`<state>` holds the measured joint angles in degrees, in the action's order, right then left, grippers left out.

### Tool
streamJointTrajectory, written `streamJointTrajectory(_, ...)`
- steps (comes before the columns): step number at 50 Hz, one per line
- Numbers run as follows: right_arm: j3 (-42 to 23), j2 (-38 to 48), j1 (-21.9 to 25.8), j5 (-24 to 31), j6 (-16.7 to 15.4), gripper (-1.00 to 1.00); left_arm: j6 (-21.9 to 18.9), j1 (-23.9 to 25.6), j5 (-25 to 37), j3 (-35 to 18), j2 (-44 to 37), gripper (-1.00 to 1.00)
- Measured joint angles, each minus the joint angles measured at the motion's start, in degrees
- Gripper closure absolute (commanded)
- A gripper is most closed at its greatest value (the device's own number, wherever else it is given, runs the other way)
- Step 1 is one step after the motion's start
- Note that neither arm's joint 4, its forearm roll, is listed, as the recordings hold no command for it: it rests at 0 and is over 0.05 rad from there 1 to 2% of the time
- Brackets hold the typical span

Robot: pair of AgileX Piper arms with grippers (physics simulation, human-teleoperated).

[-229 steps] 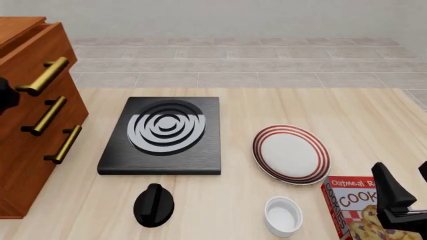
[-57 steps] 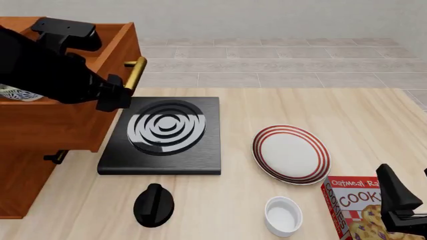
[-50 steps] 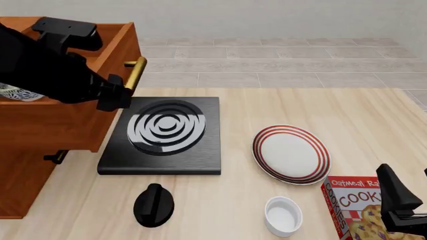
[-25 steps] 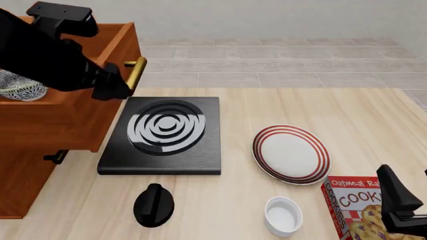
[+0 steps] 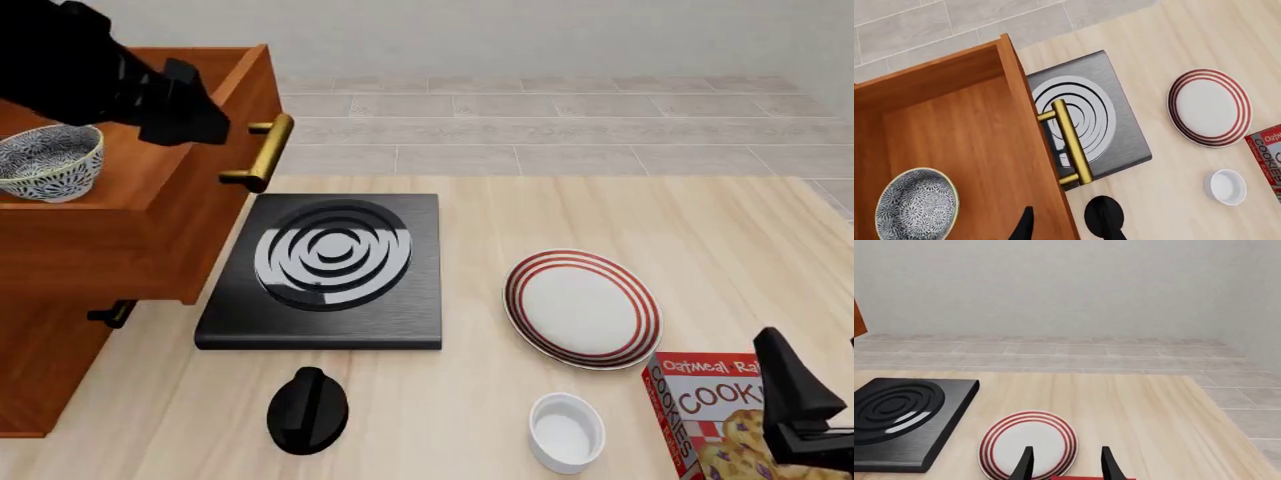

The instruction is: Pick the akita bowl in the top layer of the wooden cabinet and place it on the plate.

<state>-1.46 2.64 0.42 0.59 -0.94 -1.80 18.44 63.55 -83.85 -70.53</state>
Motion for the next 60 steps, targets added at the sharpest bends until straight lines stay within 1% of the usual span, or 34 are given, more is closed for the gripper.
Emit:
streamJointTrajectory(21,-0.11,2.07,-0.11,-2.01,-0.27,-1.0,-2.44,-3.75,2.3,-3.32,0.22,-1.0)
streamJointTrajectory(60,-0.01,0.88,-0.01,-0.86,-0.32,-1.0,-5.91,-13.24,2.75,-7.19,-3.89,-1.0)
